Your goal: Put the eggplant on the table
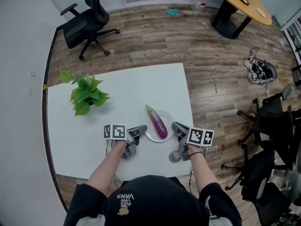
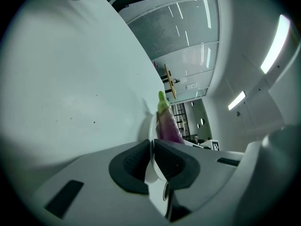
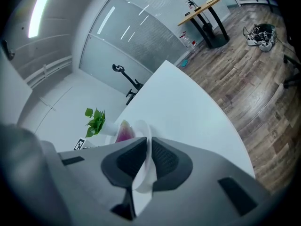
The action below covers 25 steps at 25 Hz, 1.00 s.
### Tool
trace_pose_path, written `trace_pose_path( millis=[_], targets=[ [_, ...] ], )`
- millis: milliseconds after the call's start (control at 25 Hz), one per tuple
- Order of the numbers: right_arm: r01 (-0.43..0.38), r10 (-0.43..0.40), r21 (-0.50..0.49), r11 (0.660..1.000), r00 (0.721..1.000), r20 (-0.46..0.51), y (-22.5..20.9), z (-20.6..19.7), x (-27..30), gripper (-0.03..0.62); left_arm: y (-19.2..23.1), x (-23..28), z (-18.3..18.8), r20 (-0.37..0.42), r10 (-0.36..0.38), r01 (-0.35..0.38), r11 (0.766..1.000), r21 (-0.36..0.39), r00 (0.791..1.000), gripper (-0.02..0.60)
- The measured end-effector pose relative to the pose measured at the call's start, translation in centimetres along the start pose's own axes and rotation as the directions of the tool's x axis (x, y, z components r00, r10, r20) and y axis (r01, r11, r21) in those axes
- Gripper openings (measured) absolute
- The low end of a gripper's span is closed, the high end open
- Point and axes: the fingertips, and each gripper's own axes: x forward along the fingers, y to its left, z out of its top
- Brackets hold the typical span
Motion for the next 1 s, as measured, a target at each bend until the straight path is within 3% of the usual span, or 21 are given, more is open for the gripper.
trace_pose_path(
  millis=[440,1000],
  targets=[
    [0.058,-0.059,-0.01,0.998,0.997,-0.04,-0.68,-0.01,0.41,0.035,0.25,0.61,-0.08,-0.048,0.058,-0.059,0.998,-0.016,0.997,0.034],
    [0.101,-0.101,-0.017,0.995,0.993,-0.057,-0.98,-0.45,0.84,0.035,-0.45,0.33,0.68,0.006,0.091,-0.091,0.996,-0.002,0.996,0.166]
  ],
)
